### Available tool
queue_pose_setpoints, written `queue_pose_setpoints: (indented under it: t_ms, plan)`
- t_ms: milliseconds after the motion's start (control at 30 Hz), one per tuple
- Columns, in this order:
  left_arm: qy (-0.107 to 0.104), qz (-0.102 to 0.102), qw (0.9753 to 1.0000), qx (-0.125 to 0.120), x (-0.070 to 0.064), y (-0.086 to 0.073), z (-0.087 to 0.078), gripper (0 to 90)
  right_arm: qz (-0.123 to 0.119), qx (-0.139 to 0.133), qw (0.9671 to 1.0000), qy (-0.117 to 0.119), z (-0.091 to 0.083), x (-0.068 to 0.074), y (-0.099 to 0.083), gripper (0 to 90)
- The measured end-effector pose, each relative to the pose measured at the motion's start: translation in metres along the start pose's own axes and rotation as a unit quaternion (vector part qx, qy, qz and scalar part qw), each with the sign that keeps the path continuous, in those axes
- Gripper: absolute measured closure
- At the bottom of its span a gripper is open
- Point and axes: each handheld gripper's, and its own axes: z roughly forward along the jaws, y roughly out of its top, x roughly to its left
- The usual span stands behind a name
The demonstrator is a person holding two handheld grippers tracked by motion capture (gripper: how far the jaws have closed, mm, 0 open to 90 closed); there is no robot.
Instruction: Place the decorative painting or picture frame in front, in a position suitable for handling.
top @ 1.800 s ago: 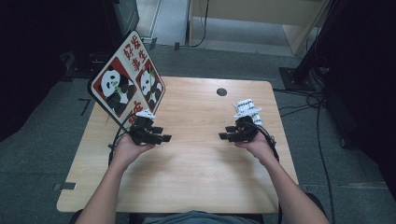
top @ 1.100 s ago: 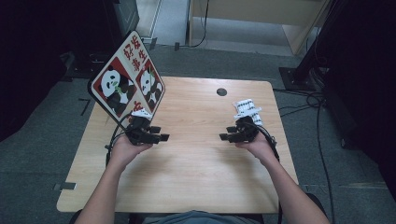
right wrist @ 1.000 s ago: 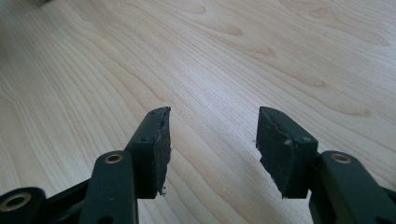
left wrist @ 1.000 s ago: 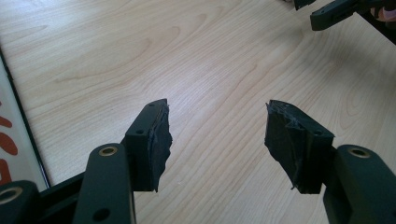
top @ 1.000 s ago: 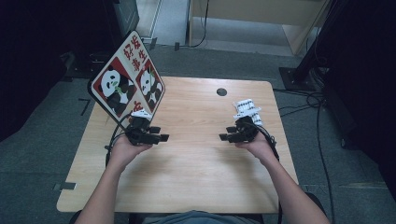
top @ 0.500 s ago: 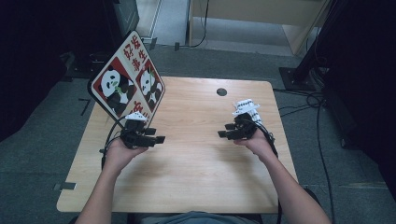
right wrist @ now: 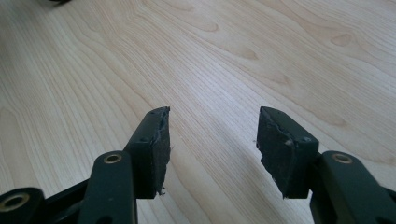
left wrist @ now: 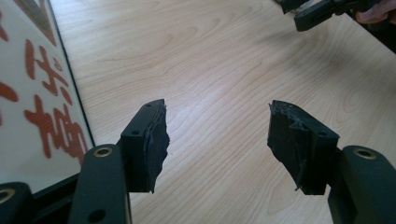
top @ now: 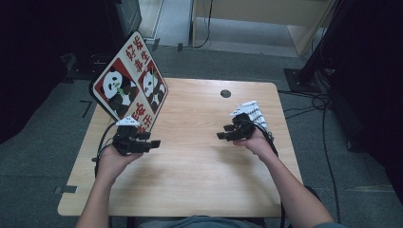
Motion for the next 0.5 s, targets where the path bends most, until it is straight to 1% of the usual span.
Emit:
queue_pose_setpoints:
  t_ms: [100,167,200,233,267,300,500]
  plan:
    - [0.005,-0.001,1.0,-0.004,0.0,-0.002,-0.006,37.9,-0.001,0.003,1.0,0.003,0.003,0.0,0.003,45.5]
    - [0.016,0.001,0.9999,-0.004,-0.001,-0.003,-0.01,37.9,-0.004,0.005,1.0,0.004,0.004,0.001,0.004,45.4]
    - [0.016,0.001,0.9999,-0.004,-0.001,-0.003,-0.01,37.9,-0.003,0.005,1.0,0.004,0.005,0.001,0.005,45.4]
    - [0.021,0.002,0.9998,-0.006,0.0,-0.004,-0.015,37.9,-0.006,0.007,0.9999,0.005,0.006,0.002,0.006,45.3]
    - [0.021,0.002,0.9998,-0.006,0.0,-0.004,-0.015,37.9,-0.006,0.007,0.9999,0.005,0.006,0.002,0.006,45.3]
    - [0.02,-0.006,0.9997,-0.015,0.001,-0.006,-0.022,37.9,-0.008,0.008,0.9999,0.006,0.006,0.003,0.006,45.3]
    - [0.018,-0.01,0.9995,-0.022,0.006,-0.008,-0.038,37.9,-0.007,0.014,0.9999,0.002,0.005,0.004,0.005,45.0]
